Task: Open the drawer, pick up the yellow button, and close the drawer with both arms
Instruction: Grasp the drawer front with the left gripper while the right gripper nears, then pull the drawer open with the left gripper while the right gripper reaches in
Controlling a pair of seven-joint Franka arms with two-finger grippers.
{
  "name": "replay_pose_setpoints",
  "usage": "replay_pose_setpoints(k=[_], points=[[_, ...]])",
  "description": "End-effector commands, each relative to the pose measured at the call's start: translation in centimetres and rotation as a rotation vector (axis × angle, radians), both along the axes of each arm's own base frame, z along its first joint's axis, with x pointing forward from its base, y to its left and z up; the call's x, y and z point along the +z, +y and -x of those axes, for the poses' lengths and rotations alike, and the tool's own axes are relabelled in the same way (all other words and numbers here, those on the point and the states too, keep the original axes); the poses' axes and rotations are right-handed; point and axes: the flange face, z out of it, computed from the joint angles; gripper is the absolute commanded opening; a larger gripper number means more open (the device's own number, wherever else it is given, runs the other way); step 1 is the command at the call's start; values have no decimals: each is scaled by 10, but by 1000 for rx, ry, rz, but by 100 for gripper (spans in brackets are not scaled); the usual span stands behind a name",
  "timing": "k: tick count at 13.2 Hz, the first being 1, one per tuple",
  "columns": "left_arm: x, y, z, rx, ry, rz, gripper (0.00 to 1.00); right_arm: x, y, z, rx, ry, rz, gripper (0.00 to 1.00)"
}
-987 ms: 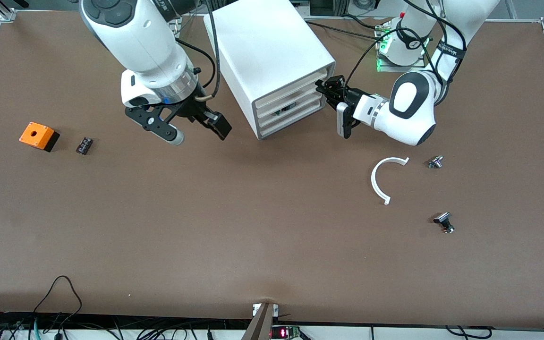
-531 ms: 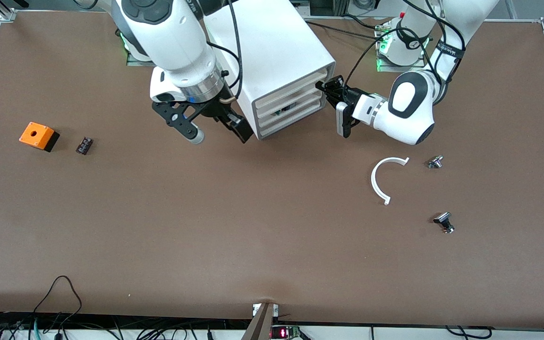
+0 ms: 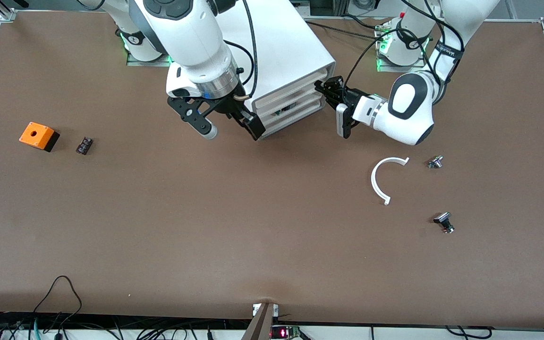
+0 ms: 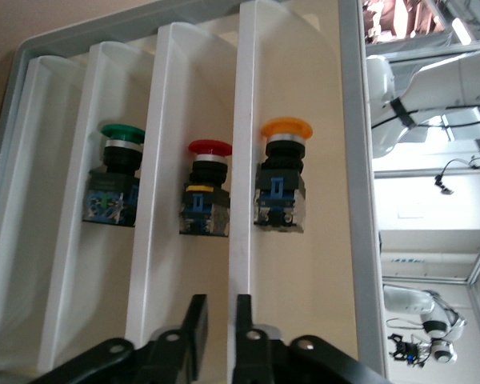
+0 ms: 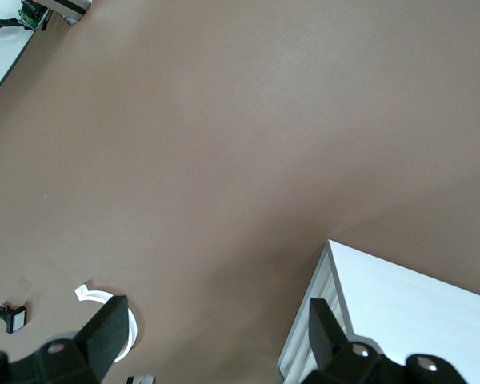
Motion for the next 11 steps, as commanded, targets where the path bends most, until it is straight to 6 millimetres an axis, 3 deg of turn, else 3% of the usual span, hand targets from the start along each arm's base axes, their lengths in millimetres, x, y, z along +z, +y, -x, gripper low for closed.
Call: replay_pose_setpoints(k=[1,6,7,8,9,11], points=[[-8,-5,2,36,22,16,63,3,9,0,-18,-13,0,100],[-11,-28,16,42,45,40,59,3,17,7,-20,-10,3,100],[-12,-30,18,38,33,41,44,3,17,8,-27,-14,9,100],[-13,-32,20,31,29,43,12,2,21,11,-30,-12,10,100],[-12,-40,26,13,30,46,0,1,25,13,-28,-11,10,99],[-16,-41,27,12,42,47,0,-3,32,18,-18,-9,12,99]])
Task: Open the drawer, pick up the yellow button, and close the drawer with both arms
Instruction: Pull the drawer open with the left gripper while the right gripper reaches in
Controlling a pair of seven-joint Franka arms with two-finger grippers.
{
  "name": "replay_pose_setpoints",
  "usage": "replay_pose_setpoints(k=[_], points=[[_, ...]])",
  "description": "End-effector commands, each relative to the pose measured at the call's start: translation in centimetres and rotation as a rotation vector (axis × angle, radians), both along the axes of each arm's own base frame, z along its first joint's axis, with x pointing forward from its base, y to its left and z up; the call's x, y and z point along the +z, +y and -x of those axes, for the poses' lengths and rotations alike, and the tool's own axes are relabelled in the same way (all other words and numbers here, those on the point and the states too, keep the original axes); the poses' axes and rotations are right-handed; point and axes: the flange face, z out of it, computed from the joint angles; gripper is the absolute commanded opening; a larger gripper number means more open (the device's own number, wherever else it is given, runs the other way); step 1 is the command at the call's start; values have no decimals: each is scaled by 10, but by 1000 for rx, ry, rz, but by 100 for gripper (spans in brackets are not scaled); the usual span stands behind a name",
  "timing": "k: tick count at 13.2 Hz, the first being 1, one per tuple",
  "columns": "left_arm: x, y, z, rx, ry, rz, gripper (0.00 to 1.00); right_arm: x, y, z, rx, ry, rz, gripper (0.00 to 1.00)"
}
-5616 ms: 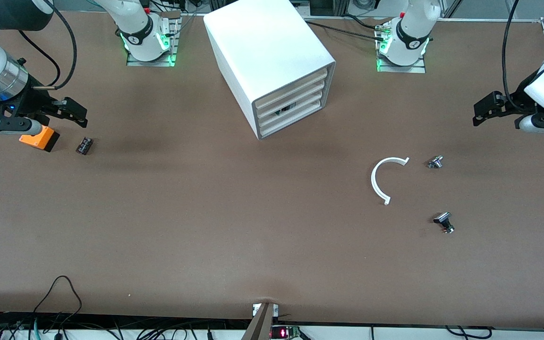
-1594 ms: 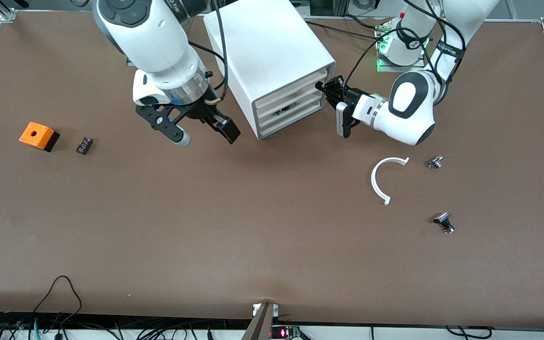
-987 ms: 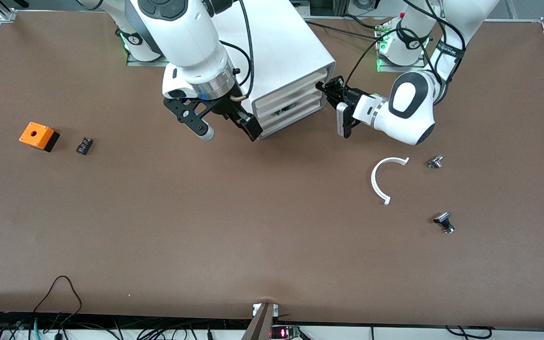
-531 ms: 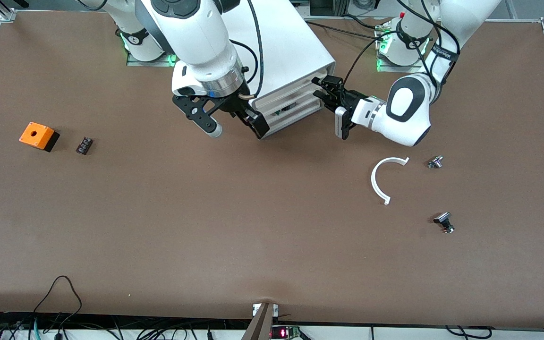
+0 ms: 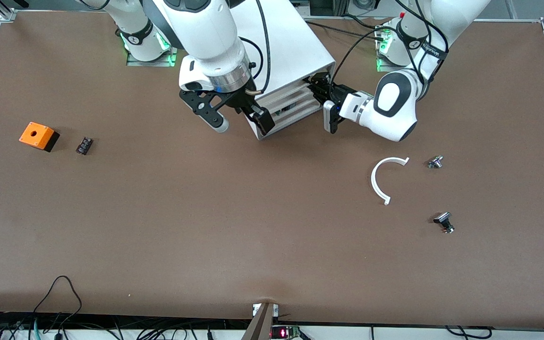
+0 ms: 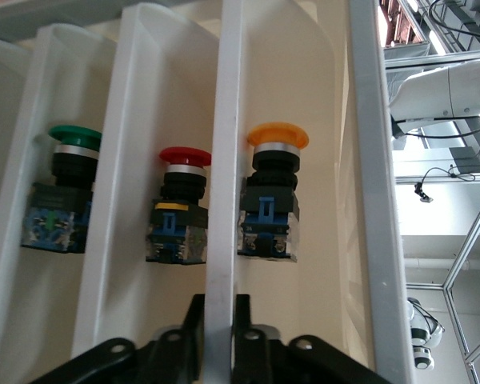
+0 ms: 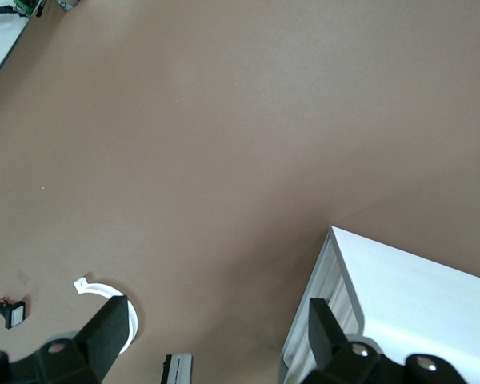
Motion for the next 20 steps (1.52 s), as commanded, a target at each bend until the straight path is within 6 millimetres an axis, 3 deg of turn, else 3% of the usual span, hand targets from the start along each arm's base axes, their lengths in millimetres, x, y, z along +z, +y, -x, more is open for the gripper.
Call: replay_pose_setpoints(k=[1,4,11,13,15,20], points=[[-6,-4,4,16,5,16,0,-3,16,5,-13,-9,9,99],[-3,6,-10,35,-3,13,0,-10,29,8,0,-36,11,99],[-6,64,-75,67,-52,15,0,-20,38,15,218,-97,92,99],[-9,77,-89,77,-59,17,0,-39,61,26,199,-83,87,99],[-12,84,-98,82,-65,17,0,-59,90,38,55,-83,48,99],[-6,88,-107,90,-76,22,0,-70,123,61,-104,-48,21,99]])
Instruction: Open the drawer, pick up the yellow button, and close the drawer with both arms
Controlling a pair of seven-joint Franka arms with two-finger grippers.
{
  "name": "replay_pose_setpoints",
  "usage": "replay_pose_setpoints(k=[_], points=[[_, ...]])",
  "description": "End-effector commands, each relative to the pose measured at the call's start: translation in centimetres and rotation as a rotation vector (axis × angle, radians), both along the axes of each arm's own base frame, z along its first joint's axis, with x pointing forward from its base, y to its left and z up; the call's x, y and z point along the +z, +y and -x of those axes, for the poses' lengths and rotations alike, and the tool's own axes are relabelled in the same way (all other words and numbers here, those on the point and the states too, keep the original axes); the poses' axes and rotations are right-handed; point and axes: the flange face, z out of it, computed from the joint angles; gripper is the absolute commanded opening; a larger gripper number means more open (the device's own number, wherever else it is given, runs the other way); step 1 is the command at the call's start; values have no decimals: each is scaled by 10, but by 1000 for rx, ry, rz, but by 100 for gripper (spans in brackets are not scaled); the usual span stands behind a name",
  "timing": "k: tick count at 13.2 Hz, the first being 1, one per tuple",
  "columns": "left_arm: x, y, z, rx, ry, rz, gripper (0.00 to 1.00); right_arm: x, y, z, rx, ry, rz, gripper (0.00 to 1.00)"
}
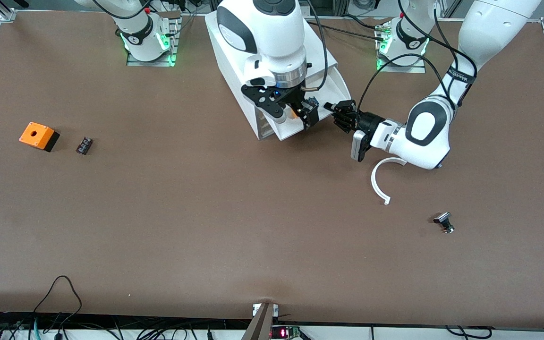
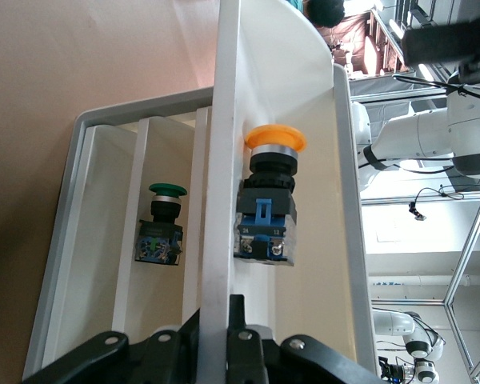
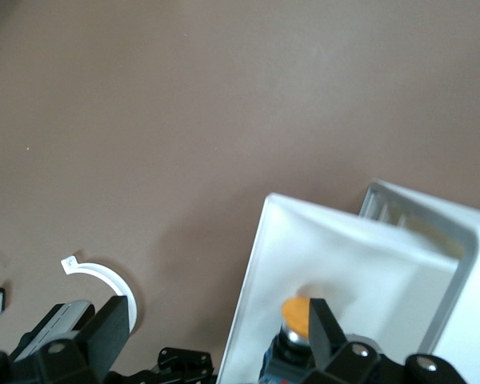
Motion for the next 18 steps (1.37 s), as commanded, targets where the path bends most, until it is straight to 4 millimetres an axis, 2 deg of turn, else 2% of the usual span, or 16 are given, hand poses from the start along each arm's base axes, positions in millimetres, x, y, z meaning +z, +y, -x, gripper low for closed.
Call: replay_pose_setpoints(k=[1,3,6,7,9,13,14,16,17,18], points=[[1,11,-20,19,-39,-17,0,0,17,10,-62,-1,-1,99],[10,15,-30,5,-44,-41,0,-16,23,12,-112,20,4,99],[10,16,-32,-6,-31,-42,2,-45,41,28,-122,47,31,99],[10,19,-32,-7,-35,-43,99,-58,45,31,-131,57,42,99],[16,28,-38,2,-28,-35,100,-66,51,37,-124,65,48,99],[48,38,-54,-8,55,-78,100,-78,58,46,-113,81,53,99],[57,42,-61,-15,53,-121,100,-80,60,47,-110,82,55,96],[79,47,-74,-20,72,-196,100,-83,61,48,-104,81,54,82],[97,50,-83,-27,84,-266,100,-83,61,48,-98,80,54,65],[105,54,-88,-31,78,-314,100,-83,61,48,-95,79,55,47]])
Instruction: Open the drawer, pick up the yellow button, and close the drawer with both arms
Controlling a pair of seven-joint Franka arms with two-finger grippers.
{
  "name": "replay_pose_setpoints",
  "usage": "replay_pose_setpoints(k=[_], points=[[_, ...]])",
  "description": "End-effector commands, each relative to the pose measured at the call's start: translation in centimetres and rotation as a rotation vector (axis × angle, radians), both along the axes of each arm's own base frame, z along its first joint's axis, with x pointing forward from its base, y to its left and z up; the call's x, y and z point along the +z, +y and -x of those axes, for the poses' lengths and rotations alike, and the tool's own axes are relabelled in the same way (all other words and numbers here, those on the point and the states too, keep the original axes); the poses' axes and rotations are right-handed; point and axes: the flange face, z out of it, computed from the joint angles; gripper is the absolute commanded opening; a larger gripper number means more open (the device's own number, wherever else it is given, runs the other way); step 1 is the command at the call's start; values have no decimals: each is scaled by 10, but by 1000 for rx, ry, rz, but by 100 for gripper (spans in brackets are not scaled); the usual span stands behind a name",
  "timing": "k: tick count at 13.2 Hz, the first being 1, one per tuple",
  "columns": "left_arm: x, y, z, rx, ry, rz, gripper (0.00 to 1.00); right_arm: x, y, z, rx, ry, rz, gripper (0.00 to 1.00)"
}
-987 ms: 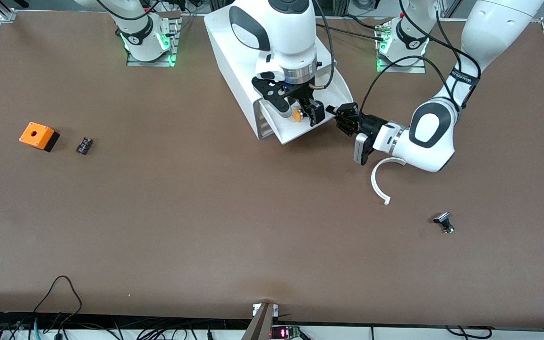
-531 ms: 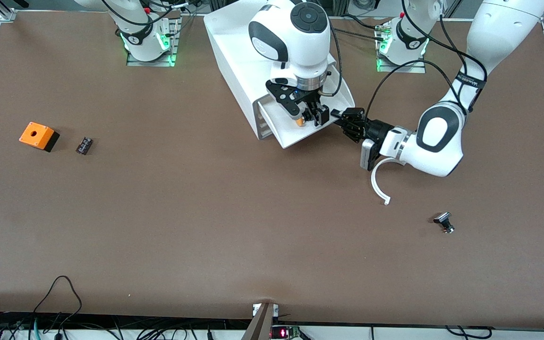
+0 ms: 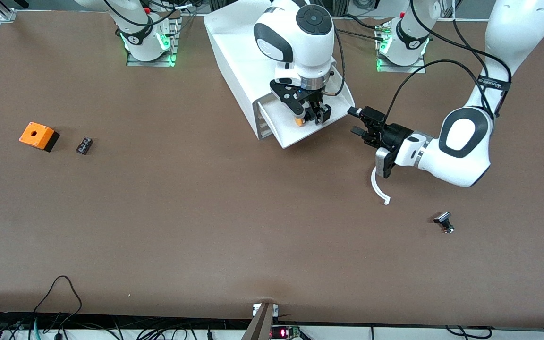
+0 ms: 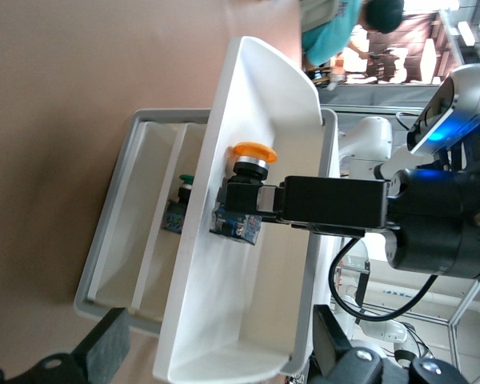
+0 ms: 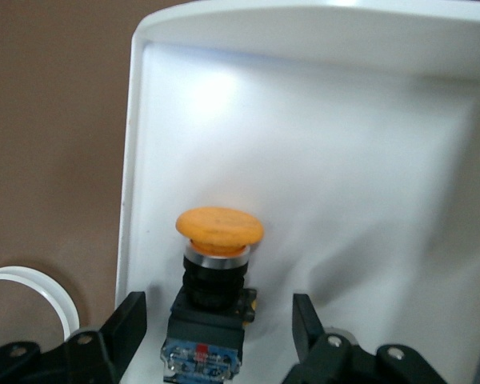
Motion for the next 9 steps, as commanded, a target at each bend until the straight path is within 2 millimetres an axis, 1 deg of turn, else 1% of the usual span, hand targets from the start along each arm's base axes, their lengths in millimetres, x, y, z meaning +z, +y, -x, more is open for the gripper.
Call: replay_pose_setpoints(k=[1,2,4,6,7,9], points=[[28,9,-16,-29,-1,-127,100,3,6,-2,2,-10,-12,21],[33,12,-19,-34,1,-162,100,3,6,-2,8,-11,-12,0],[40,18,-24,-32,5,-260,100,5,6,-3,6,-12,-15,0],[44,17,-23,-41,22,-381,100,5,1,-7,11,-7,-5,0],[47,17,-21,-37,25,-458,100,12,-3,-13,22,1,-12,0],[47,15,-18,-33,39,-597,100,37,-18,-34,45,18,-34,0]])
